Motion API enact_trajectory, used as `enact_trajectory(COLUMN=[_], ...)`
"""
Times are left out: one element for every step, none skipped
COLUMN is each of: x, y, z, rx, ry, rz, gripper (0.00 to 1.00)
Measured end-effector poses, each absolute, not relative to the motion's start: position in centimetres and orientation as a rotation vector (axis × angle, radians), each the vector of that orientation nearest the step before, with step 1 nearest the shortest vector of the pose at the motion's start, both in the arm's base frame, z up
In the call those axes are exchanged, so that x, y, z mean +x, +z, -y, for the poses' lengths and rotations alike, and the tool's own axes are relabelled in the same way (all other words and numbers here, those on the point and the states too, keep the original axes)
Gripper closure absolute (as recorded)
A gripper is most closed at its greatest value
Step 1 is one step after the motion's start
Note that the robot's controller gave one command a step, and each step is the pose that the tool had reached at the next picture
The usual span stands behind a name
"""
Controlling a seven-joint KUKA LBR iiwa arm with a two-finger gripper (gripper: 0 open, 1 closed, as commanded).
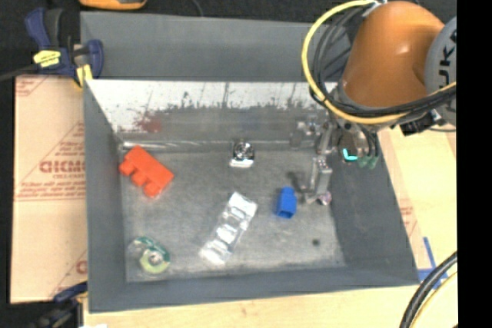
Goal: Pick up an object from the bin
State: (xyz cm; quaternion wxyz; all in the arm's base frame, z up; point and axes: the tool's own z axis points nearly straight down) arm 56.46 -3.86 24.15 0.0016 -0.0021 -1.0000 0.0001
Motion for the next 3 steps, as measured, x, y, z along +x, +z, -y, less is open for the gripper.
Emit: enact_trajectory(x=[56.5,57.0,57.0], y=[9.2,7.0,7.1], z=[4.8,6.6,6.6], rx=[0.366,0.916,0.914], ry=[0.001,0.001,0.000], rz=[3.117,3.006,3.007], gripper=[0.00,0.00,1.00])
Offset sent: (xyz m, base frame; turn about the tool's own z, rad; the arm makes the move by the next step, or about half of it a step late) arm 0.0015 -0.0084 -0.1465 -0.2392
